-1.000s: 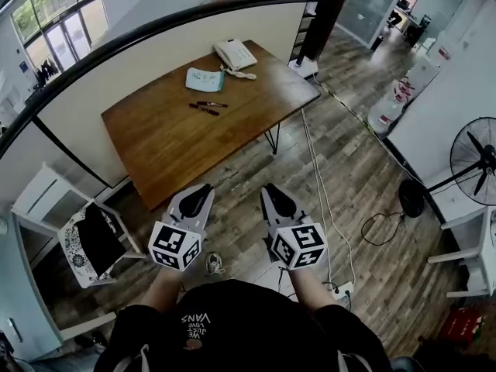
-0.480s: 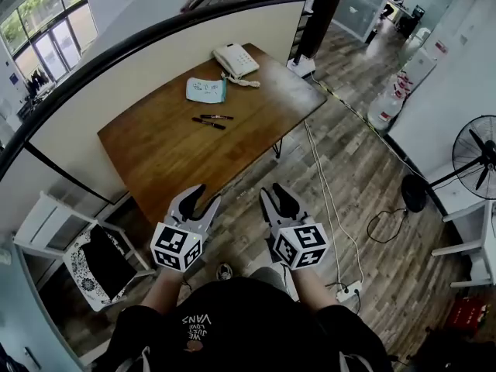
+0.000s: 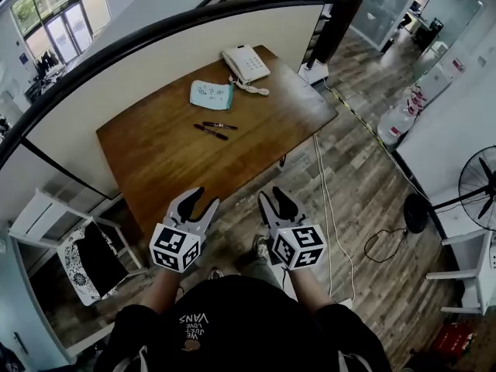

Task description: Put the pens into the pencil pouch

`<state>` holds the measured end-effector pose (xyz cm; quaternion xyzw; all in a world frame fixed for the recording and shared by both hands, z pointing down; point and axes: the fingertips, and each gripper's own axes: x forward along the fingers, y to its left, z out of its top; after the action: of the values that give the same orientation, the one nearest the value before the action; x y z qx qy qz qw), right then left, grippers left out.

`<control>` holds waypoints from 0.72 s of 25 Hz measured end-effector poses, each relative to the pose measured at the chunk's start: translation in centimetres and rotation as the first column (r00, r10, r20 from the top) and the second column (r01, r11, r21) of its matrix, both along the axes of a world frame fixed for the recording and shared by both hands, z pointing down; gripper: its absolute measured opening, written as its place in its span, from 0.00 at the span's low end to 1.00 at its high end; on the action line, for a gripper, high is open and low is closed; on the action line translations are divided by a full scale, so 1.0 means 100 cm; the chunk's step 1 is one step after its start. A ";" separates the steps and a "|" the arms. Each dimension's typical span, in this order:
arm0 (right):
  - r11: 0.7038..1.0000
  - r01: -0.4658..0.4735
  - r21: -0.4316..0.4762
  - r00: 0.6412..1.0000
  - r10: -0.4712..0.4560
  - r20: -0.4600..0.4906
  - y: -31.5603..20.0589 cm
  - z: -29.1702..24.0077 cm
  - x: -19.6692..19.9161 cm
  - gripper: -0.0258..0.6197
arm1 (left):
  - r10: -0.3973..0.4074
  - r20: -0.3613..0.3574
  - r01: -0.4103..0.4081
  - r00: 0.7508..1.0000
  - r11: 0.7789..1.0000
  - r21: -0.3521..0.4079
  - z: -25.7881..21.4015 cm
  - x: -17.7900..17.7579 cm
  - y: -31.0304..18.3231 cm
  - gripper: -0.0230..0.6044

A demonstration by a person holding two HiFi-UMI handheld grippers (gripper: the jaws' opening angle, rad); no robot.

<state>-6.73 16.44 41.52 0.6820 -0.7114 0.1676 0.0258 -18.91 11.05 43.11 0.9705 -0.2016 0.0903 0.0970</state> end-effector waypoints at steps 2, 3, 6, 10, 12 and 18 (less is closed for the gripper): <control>0.999 0.032 -0.012 0.999 -0.032 -0.001 -0.011 0.002 0.014 0.22 | -0.039 0.005 0.039 0.999 0.999 -0.007 0.000 0.011 -0.010 0.28; 0.999 0.049 -0.017 0.999 -0.049 -0.002 -0.017 0.003 0.022 0.22 | -0.054 0.007 0.054 0.999 0.999 -0.007 -0.001 0.019 -0.014 0.28; 0.994 0.106 -0.033 0.994 -0.107 -0.001 -0.032 0.008 0.043 0.22 | -0.099 0.013 0.099 0.995 0.995 0.000 -0.001 0.041 -0.024 0.28; 0.983 0.177 -0.050 0.984 -0.177 0.007 -0.047 0.017 0.066 0.22 | -0.159 0.013 0.159 0.987 0.987 -0.018 0.006 0.067 -0.033 0.28; 0.977 0.205 -0.060 0.979 -0.205 0.010 -0.053 0.022 0.078 0.22 | -0.182 0.024 0.183 0.983 0.983 -0.026 0.012 0.079 -0.036 0.28; 0.954 0.286 -0.090 0.958 -0.285 0.022 -0.069 0.033 0.114 0.22 | -0.265 0.035 0.266 0.964 0.963 -0.048 0.021 0.114 -0.047 0.28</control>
<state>4.66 9.49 44.82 0.5693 -0.7941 0.1977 0.0782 -7.50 6.40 45.24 0.9304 -0.3289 0.0955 0.1306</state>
